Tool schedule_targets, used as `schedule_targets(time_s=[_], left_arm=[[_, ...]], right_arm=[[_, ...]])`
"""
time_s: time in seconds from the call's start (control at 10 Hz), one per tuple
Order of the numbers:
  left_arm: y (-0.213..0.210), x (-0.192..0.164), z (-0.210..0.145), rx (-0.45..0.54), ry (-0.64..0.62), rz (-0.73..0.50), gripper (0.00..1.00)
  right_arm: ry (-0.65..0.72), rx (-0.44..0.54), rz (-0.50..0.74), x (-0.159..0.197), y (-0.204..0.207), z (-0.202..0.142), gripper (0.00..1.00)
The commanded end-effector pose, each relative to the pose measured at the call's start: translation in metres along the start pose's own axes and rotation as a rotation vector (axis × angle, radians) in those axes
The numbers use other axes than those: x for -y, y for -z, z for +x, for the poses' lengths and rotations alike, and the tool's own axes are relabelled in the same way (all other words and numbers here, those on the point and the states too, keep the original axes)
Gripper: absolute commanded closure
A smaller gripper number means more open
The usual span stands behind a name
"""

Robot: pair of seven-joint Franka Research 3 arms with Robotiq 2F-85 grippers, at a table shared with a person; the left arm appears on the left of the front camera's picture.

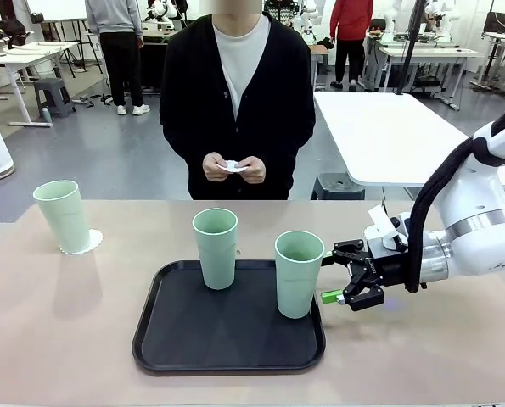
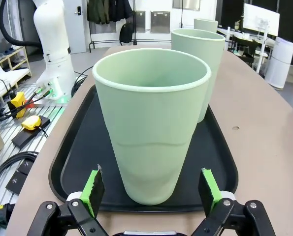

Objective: Place coasters on the table and set cups on them.
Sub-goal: Take one Reusable plastic cup from the Flat Tray and place it on a coaster set by the human.

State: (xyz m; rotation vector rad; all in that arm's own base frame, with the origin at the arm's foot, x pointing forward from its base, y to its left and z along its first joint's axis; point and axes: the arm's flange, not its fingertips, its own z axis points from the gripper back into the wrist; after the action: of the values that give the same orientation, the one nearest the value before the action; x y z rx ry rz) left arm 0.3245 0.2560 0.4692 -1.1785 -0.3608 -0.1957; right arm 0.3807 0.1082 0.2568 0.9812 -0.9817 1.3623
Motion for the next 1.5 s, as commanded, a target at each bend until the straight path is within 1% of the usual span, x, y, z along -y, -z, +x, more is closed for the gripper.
schedule_targets(time_s=[0.0,0.9,1.4], left_arm=[[-0.002,0.001,-0.001,-0.002,0.001,-0.005,0.0],[-0.002,0.001,-0.001,-0.002,0.001,-0.005,0.0],[-0.002,0.001,-0.001,-0.002,0.001,-0.005,0.0]], right_arm=[[-0.022,0.001,-0.025,0.006,0.01,-0.006,0.0],[-0.052,0.033,0.014,0.005,0.035,-0.001,0.0],[-0.049,0.082,0.023,0.011,0.049,-0.001,0.0]])
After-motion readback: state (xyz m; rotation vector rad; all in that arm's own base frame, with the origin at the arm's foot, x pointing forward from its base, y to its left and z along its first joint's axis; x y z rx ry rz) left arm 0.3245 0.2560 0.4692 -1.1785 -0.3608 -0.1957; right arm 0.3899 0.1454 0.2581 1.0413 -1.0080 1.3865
